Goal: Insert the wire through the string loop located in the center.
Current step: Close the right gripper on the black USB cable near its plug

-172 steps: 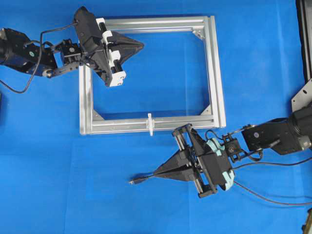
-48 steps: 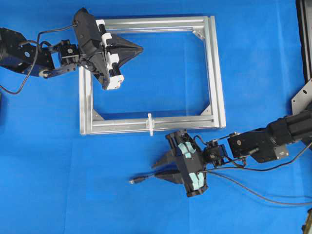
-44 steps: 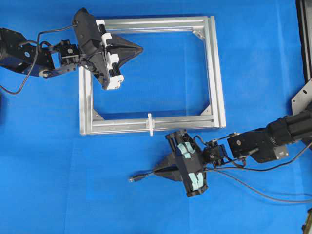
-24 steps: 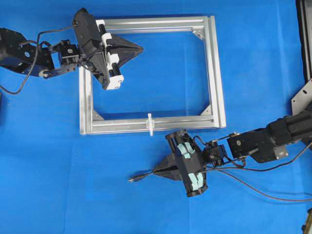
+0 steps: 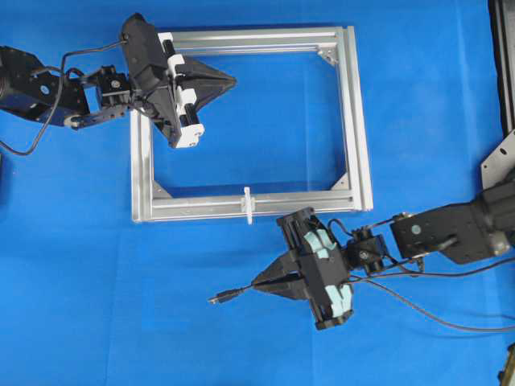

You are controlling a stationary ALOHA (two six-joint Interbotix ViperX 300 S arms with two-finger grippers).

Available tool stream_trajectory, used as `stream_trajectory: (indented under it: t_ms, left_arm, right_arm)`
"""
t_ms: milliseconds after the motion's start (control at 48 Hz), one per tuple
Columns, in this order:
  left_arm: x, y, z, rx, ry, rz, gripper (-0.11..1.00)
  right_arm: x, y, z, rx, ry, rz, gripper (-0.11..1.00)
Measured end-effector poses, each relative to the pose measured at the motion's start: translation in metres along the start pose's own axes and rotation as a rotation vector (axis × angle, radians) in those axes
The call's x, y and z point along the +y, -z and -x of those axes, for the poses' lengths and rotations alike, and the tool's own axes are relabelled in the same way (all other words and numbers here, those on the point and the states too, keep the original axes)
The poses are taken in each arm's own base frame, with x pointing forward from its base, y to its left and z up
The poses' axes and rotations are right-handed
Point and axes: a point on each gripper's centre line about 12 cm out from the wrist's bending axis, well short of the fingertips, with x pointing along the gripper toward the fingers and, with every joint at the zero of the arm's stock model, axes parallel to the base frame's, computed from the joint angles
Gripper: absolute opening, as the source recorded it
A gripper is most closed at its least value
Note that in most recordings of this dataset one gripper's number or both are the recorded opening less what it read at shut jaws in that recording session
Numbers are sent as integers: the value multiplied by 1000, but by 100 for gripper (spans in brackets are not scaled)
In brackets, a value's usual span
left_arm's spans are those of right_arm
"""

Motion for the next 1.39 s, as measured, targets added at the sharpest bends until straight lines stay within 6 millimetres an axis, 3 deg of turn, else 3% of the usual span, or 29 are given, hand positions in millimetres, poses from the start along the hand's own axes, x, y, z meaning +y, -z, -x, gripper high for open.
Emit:
stream_trajectory:
  t_ms: [1394]
  left_arm:
    - [0, -2, 1, -6, 1, -1, 0]
  right_arm:
    - [2, -3, 3, 5, -4, 4, -2]
